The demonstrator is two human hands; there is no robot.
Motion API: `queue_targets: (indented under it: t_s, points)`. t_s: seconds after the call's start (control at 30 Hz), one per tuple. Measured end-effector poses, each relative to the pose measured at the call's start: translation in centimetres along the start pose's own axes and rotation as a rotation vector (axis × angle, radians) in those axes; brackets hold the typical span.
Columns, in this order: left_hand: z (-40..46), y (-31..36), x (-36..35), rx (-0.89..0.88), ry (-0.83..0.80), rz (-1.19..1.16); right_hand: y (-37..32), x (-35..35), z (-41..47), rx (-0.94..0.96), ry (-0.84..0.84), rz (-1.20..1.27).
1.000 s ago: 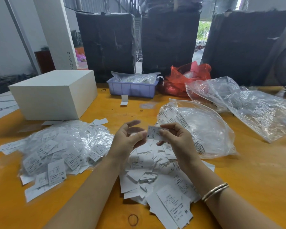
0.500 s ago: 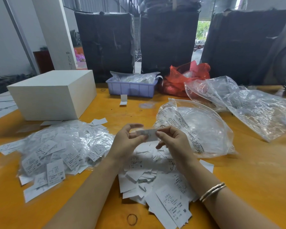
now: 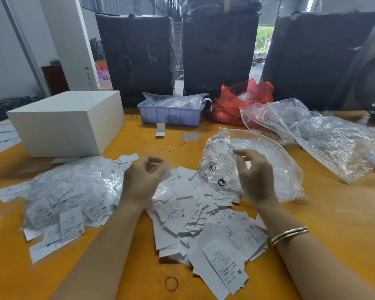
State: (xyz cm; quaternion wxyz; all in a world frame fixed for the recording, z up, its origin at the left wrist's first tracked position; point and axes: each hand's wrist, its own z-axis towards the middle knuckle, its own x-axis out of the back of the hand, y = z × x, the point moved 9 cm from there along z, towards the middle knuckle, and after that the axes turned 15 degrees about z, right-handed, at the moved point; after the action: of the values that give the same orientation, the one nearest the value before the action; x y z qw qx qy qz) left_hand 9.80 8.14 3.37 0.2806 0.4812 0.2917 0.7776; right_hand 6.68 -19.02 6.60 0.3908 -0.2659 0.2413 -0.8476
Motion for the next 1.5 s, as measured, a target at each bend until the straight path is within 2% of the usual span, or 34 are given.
queue_targets:
  t_s: [0.07, 0.2, 0.3, 0.43, 0.53, 0.67, 0.77, 0.87, 0.9, 0.97, 1.03, 1.1, 1.2, 1.3, 1.37, 1.5]
  points:
    - [0.3, -1.1, 1.0, 0.055, 0.052, 0.222, 2.8, 1.1, 0.5, -0.108, -0.008, -0.155]
    - [0.3, -2.8, 1.1, 0.145, -0.02, 0.657, 8.0, -0.9, -0.3, -0.376, -0.36, -0.522]
    - [0.3, -3.1, 1.2, 0.145, -0.032, 0.83, 8.3, -1.9, -0.6, -0.354, -0.462, -0.69]
    - [0.1, -1.5, 1.2, 0.034, 0.055, 0.933, 7.9, -1.7, -0.3, -0.308, -0.412, -0.751]
    - [-0.5, 0.7, 0.3, -0.131, 0.119, 0.795, 7.8, -1.4, -0.2, -0.312, -0.369, -0.702]
    - [-1.8, 3.6, -1.6, -0.358, 0.076, 0.567, 7.5, -0.1, -0.1, -0.341, -0.219, -0.51]
    - [-2.2, 4.3, -2.1, -0.399, 0.044, 0.449, 6.9, 1.3, 0.1, -0.348, -0.069, -0.294]
    - [-2.3, 4.6, -2.6, -0.389, -0.033, 0.298, 3.6, 2.1, 0.4, -0.165, 0.06, -0.086]
    - [-2.3, 4.6, -2.9, -0.372, -0.085, 0.215, 2.3, 1.7, 0.3, -0.113, 0.032, 0.024]
    - [-2.4, 4.5, -3.6, -0.327, -0.212, 0.055, 0.2, -0.7, -0.3, -0.111, -0.164, 0.285]
    - [-2.6, 4.5, -4.3, -0.29, -0.321, -0.066, -1.3, -3.9, -1.7, -0.214, -0.414, 0.497]
    - [-2.9, 4.9, -4.6, -0.286, -0.379, -0.143, -2.2, -6.3, -3.0, -0.296, -0.573, 0.591]
    - [-2.9, 5.0, -4.3, -0.297, -0.361, -0.203, -2.1, -8.3, -4.3, -0.364, -0.667, 0.6]
    - [-2.3, 4.2, -4.0, -0.21, -0.301, -0.328, -1.3, -8.7, -4.4, -0.372, -0.617, 0.52]
    - [-1.8, 3.0, -3.8, -0.099, -0.251, -0.422, -1.3, -8.6, -4.1, -0.284, -0.576, 0.362]
    - [-1.2, 1.5, -3.5, 0.038, -0.185, -0.52, -2.3, -10.6, -6.1, 0.027, -0.809, -0.142]
